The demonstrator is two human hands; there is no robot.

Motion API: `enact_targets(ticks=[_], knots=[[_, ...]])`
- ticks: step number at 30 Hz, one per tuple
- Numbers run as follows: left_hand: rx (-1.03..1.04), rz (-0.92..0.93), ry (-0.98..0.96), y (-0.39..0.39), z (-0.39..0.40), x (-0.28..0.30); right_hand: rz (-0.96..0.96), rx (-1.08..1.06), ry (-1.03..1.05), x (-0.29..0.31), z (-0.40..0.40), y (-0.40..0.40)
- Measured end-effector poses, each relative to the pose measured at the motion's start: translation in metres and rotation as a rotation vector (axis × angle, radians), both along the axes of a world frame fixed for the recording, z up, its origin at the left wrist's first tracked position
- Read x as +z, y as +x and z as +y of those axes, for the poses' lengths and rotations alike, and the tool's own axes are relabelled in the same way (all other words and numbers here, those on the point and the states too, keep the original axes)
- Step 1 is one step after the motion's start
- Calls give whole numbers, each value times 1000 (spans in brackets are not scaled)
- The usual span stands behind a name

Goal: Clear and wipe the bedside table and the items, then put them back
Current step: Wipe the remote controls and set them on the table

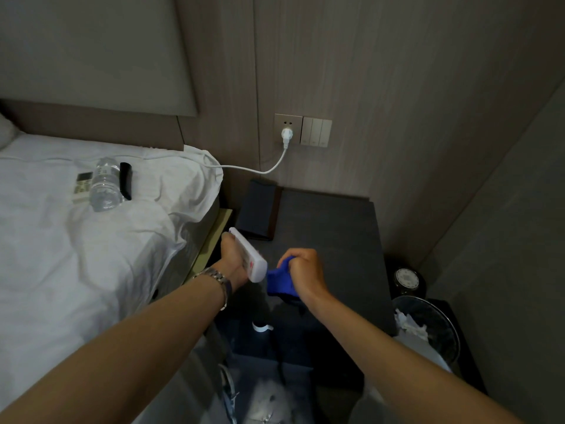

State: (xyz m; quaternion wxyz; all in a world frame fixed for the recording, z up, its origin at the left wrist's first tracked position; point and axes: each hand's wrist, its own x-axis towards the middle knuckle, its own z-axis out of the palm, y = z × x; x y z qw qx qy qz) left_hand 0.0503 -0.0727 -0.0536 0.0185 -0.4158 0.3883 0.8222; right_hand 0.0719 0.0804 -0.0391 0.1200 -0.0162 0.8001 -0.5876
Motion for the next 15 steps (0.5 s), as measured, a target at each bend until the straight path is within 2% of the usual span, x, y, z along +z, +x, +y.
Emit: enact_targets(ticks=[4, 8, 15], knots=[[-68, 10, -54, -12, -1, 5, -89, 9, 43, 2, -1, -20], [-170, 73, -128, -30, 4, 1, -32, 62, 41, 7, -1, -37], [-231, 101, -415, -59, 14, -10, -4, 82, 65, -18, -10, -67]])
